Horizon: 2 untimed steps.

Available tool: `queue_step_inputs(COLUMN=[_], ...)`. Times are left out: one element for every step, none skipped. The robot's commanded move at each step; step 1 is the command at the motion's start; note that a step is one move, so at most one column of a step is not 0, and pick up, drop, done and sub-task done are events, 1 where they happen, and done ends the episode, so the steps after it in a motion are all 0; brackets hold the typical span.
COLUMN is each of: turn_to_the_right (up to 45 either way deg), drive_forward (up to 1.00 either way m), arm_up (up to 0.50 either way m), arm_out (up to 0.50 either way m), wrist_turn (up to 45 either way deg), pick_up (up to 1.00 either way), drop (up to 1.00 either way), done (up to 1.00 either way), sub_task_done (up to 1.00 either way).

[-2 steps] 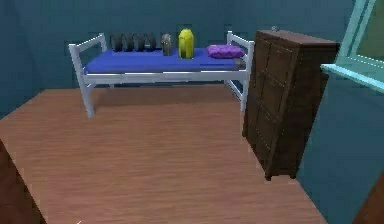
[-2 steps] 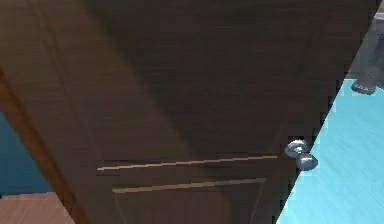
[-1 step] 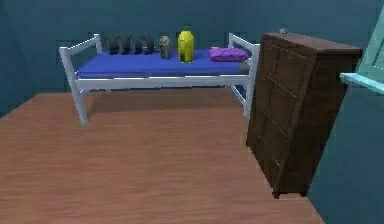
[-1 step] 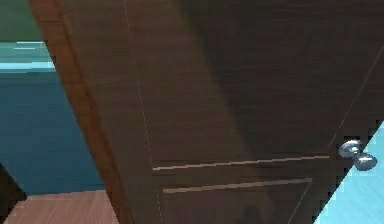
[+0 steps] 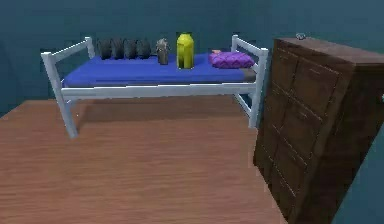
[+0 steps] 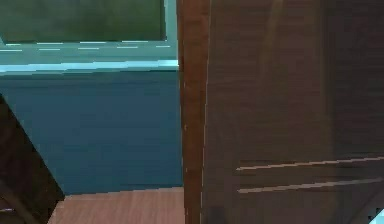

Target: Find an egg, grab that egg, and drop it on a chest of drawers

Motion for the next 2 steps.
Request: queue_step_inputs(turn_to_the_right=[-36.0, 0.0], drive_forward=[0.00, 1.00], arm_up=[0.00, 0.00], arm_out=[0.00, 0.00], wrist_turn=[0.0, 0.0], pick_up=[0.00, 0.00], drop=[0.00, 0.00], done=[0.00, 0.00], sub_task_done=[0.00, 0.00])
